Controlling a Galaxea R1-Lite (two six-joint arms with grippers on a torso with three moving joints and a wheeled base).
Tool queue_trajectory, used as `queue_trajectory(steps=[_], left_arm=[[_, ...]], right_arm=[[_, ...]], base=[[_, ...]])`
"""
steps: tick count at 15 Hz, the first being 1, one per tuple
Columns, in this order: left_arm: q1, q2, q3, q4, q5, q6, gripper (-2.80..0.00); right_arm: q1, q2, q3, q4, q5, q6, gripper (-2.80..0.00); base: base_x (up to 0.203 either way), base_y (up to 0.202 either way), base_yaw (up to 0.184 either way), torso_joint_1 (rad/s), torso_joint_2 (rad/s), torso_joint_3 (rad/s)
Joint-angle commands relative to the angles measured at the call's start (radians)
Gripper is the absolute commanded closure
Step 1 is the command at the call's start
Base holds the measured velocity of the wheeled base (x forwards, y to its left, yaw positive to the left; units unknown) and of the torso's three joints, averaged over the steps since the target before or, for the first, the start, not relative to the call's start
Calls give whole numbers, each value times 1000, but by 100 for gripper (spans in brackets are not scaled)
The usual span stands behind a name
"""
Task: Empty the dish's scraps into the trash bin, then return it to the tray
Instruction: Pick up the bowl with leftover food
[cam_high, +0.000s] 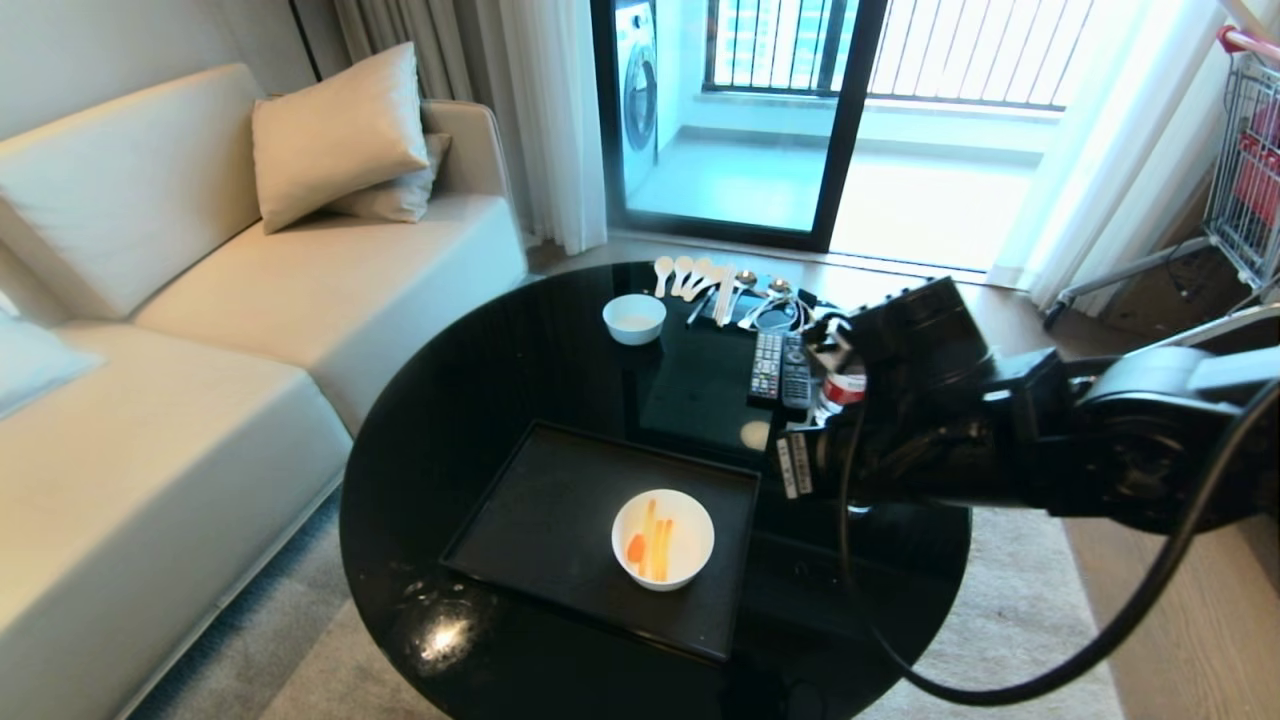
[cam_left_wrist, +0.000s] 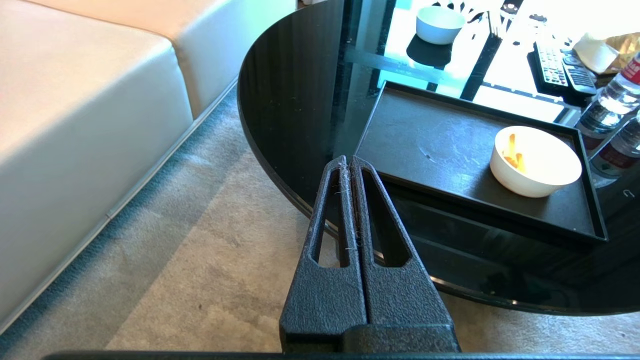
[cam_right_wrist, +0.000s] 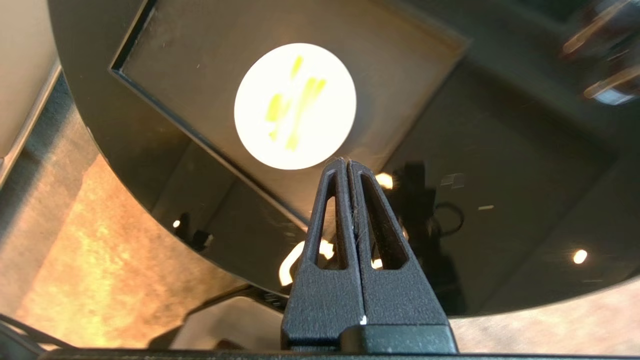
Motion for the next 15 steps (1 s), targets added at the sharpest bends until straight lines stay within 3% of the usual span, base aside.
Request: queue_trajectory(steps=[1, 7, 10, 11, 12, 15], left_arm=[[0, 0, 0, -1, 0, -1, 0], [0, 0, 0, -1, 0, -1, 0], [0, 0, 0, -1, 0, -1, 0], [0, 0, 0, -1, 0, -1, 0], [0, 0, 0, -1, 0, -1, 0], [0, 0, 0, -1, 0, -1, 0]], right_arm=[[51, 144, -74, 17, -38, 60, 0], [67, 346, -387, 246, -116, 273, 0], [67, 409, -473, 369, -128, 375, 0], [66, 417, -476, 374, -128, 378, -169], [66, 423, -476, 374, -128, 378, -280], [64, 440, -476, 374, -129, 379, -280]], base=[[0, 0, 0, 0, 0, 0], [0, 0, 0, 0, 0, 0], [0, 0, 0, 0, 0, 0], [0, 0, 0, 0, 0, 0], [0, 0, 0, 0, 0, 0], [0, 0, 0, 0, 0, 0]])
